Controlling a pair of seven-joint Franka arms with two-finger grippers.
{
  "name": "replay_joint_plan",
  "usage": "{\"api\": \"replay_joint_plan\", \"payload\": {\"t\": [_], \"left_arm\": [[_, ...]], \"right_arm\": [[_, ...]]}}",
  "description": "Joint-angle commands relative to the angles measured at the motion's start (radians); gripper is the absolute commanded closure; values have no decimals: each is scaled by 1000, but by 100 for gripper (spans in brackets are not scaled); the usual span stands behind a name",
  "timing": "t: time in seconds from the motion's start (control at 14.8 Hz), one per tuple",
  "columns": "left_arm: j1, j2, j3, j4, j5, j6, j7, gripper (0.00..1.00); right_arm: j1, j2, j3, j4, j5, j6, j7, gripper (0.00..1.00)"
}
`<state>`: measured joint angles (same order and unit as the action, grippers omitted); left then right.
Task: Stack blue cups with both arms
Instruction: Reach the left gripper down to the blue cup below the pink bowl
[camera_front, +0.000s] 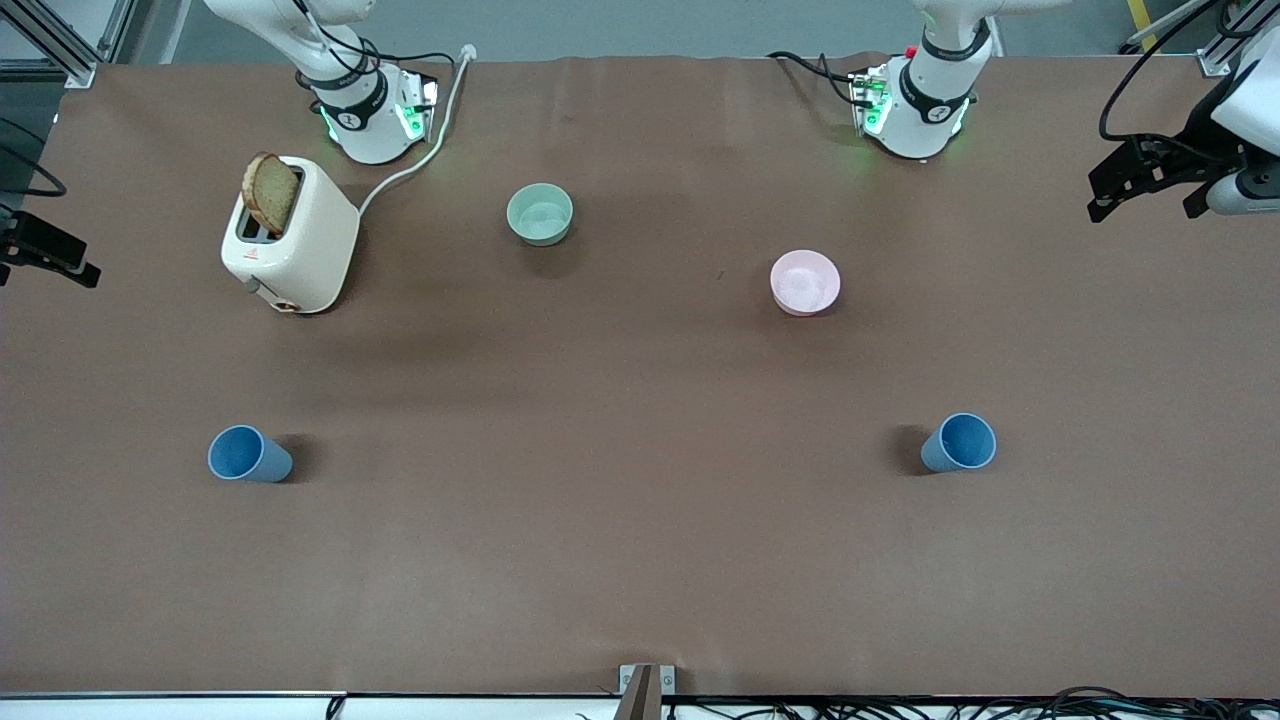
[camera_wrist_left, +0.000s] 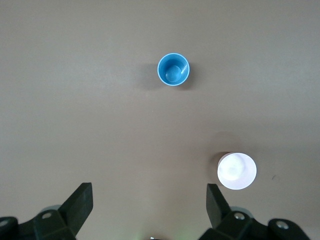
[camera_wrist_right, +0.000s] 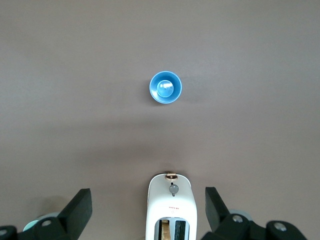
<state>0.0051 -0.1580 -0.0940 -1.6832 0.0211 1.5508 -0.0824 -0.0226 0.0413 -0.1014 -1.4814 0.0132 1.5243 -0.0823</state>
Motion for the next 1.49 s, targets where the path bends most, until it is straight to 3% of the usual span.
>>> {"api": "replay_joint_plan", "payload": {"t": [0.0,0.34,0.68,0.95,1.22,1.42], "left_arm": [[-1,18,0,28,-9,-15,13,0],[15,150,7,45,5,37,12,0],[32,349,13,-59,8,381,1,0],[67,495,13,-111,10,619,1,0],[82,590,7,-112,4,684,-10,8],[73,632,2,-112,-1,693,-11,18]], "right_arm": [[-2,2,3,3,-12,5,7,0],[1,3,2,3,-18,4,6,0],[-14,23,-6,1,-9,13,4,0],[-16,61,-55,-5,-1,86,2,0],[-22,207,-72,0,8,232,-19,0],[-23,345,-105,9,79,347,-123,0]]}}
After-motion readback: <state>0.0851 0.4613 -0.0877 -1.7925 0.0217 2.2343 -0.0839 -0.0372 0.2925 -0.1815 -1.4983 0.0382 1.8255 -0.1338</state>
